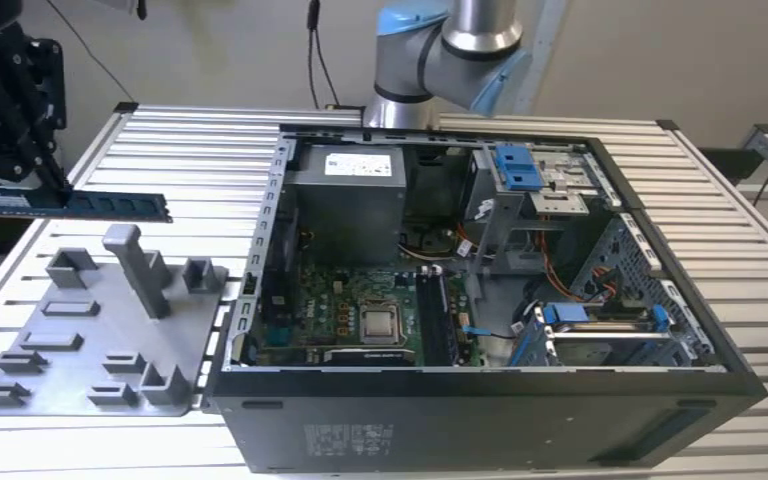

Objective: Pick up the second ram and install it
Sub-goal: 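Pick up the second ram and move it above second insertion slot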

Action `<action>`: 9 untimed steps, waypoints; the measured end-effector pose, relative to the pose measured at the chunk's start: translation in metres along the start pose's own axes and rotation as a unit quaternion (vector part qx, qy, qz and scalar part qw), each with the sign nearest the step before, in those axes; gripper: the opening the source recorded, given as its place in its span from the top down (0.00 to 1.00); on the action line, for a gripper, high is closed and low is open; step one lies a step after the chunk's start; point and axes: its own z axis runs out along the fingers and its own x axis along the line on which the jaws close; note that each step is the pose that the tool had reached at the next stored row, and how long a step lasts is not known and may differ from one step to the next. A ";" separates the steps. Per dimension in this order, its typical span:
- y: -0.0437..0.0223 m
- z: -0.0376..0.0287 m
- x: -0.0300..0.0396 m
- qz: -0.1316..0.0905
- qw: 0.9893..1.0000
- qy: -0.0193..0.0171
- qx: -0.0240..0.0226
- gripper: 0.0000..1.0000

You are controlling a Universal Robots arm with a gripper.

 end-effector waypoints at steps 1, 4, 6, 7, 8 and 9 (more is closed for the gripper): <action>-0.0034 -0.0001 -0.0001 0.000 1.000 0.000 0.000 0.86; -0.0146 -0.0005 -0.0003 0.000 1.000 0.000 -0.001 0.86; -0.0226 -0.0007 -0.0005 0.000 1.000 0.000 -0.002 0.86; -0.0265 -0.0008 -0.0006 0.000 1.000 0.000 -0.002 0.86; -0.0305 -0.0009 -0.0007 0.000 1.000 0.000 -0.002 0.86; -0.0346 -0.0011 -0.0008 0.000 1.000 0.000 -0.003 0.86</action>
